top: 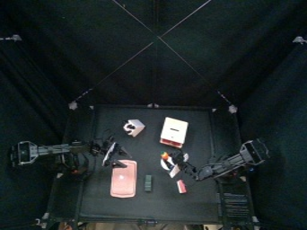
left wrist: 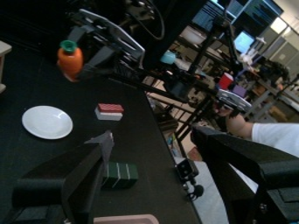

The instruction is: Put carrot on small plate

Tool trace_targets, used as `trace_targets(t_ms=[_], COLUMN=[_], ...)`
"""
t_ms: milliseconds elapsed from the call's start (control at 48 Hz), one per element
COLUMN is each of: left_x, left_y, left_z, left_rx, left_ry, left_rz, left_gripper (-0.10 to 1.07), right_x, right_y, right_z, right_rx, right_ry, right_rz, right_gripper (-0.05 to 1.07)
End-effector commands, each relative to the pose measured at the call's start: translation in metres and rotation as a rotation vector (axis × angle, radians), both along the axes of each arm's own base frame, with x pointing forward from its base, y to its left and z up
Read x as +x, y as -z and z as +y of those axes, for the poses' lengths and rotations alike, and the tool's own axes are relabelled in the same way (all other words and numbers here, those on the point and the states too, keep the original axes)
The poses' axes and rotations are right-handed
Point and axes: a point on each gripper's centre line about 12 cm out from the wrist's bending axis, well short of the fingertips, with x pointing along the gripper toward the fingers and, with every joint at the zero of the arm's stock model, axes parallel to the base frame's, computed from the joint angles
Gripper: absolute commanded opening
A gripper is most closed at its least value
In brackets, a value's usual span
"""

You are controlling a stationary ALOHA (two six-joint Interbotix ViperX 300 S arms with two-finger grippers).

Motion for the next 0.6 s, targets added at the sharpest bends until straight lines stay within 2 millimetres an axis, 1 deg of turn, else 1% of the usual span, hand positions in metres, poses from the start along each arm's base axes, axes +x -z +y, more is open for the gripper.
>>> trace_targets(t_ms=[0, 83, 188, 375, 583], left_x=[-0.005, -0.009, -0.014, -0.016, -0.015], left_y=[-0.008, -0.007, -0.001, 0.003, 0.007], left_z=[-0.003, -0.005, -0.007, -0.007, -0.003], left_rx=[0.016, 0.024, 0.024, 0.012, 0.012], left_ry=[0.003, 0.001, 0.002, -0.006, -0.036], left_rz=[-0.048, -0.059, -0.05, -0.04, -0.011], left_gripper=[1.03, 1.03, 1.03, 1.03, 1.03], right_x=[0.0, -0.003, -0.008, -0.014, -0.009], right_y=[0.0, 0.009, 0.02, 0.042, 0.064], right_z=[-0.003, -0.009, -0.013, -0.013, -0.02], right_rx=[0.075, 0.118, 0.173, 0.253, 0.292], right_ry=[-0.028, -0.03, -0.037, -0.076, -0.073], right_rz=[-0.019, -0.005, 0.014, 0.056, 0.109], right_gripper=[0.73, 0.73, 0.73, 0.73, 0.74])
